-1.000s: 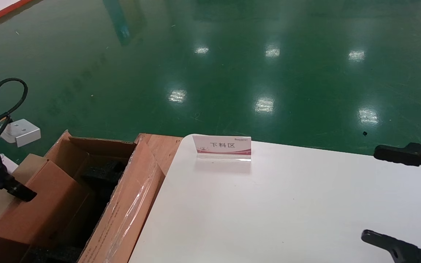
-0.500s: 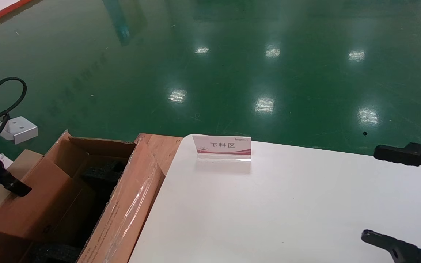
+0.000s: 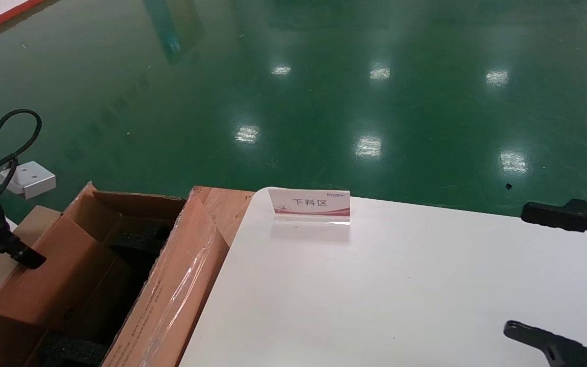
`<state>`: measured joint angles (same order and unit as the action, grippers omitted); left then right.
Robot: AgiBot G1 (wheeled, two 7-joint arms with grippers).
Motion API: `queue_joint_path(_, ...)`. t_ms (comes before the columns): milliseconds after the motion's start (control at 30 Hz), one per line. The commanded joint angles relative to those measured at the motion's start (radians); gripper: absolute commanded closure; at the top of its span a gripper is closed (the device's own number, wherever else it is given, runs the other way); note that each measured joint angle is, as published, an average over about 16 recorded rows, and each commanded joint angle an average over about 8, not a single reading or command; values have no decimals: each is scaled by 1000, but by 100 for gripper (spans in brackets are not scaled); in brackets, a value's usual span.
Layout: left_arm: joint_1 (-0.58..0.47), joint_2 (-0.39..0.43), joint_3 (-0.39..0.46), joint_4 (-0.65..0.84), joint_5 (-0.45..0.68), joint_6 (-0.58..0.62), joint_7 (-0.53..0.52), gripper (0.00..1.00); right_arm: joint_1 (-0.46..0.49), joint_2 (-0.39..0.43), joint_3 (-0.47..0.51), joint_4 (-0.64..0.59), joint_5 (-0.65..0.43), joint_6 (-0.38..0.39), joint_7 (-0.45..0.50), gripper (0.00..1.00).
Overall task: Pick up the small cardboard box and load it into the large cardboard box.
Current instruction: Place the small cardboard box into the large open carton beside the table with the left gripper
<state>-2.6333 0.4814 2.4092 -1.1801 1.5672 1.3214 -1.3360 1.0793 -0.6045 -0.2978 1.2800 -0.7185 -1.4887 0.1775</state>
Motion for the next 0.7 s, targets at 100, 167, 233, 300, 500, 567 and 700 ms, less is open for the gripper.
queue_joint_path(100,18,6,0,18,-4,-17,11,100,0,0,0,0,0,0,0,0)
queue_joint_path(167,29,9,0,28,-6,-26,17,100,0,0,0,0,0,0,0,0)
queue_joint_path(233,41,13,0,38,-9,-36,23,100,0,0,0,0,0,0,0,0)
queue_joint_path(300,54,15,0,47,-12,-47,27,100,0,0,-1,0,0,0,0,0)
queue_joint_path(500,91,18,2,73,-25,-72,40,100,0,0,-1,0,1,0,0,0)
queue_joint_path(567,101,18,2,82,-30,-78,45,100,0,0,-1,0,1,0,0,0)
queue_joint_path(700,118,19,3,101,-35,-89,54,100,0,0,-1,0,1,0,-1,0)
